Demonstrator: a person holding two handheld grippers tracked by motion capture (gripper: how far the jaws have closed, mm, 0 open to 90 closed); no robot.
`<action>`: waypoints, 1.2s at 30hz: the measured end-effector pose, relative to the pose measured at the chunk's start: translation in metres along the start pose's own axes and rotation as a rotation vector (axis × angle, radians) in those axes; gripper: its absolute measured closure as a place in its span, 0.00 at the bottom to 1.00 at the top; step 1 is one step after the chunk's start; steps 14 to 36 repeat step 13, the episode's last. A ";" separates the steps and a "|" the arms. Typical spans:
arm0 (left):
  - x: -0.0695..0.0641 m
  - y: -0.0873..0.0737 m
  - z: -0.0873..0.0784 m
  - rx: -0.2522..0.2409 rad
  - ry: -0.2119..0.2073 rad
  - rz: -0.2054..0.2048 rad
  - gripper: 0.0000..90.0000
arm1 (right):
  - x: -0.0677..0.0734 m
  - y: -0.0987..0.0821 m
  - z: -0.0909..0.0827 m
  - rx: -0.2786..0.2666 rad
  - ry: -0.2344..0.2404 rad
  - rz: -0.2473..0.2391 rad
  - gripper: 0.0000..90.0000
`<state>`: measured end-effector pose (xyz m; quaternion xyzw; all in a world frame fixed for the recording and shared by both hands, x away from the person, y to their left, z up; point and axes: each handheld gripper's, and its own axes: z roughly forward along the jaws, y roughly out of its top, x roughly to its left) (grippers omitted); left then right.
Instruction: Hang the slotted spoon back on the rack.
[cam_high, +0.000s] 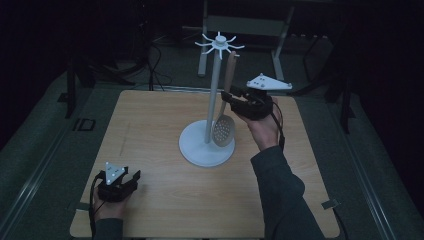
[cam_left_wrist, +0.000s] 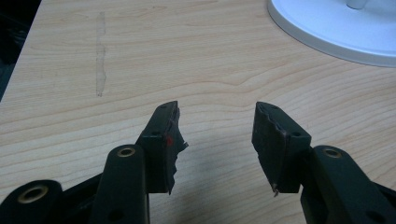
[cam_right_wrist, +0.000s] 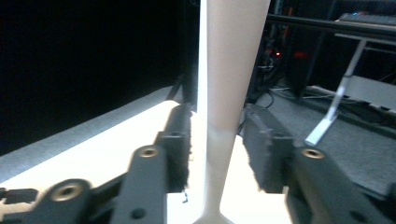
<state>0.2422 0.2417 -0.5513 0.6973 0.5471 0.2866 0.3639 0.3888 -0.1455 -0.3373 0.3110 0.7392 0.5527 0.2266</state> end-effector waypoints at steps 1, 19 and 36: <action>0.000 0.000 0.000 0.000 0.000 0.001 0.57 | 0.001 -0.001 -0.001 -0.002 -0.005 -0.006 0.62; 0.000 0.000 0.000 -0.003 0.008 -0.001 0.57 | -0.006 -0.025 -0.020 0.048 -0.037 -0.002 0.42; 0.000 0.000 0.000 -0.003 0.008 -0.001 0.57 | -0.006 -0.025 -0.020 0.048 -0.037 -0.002 0.42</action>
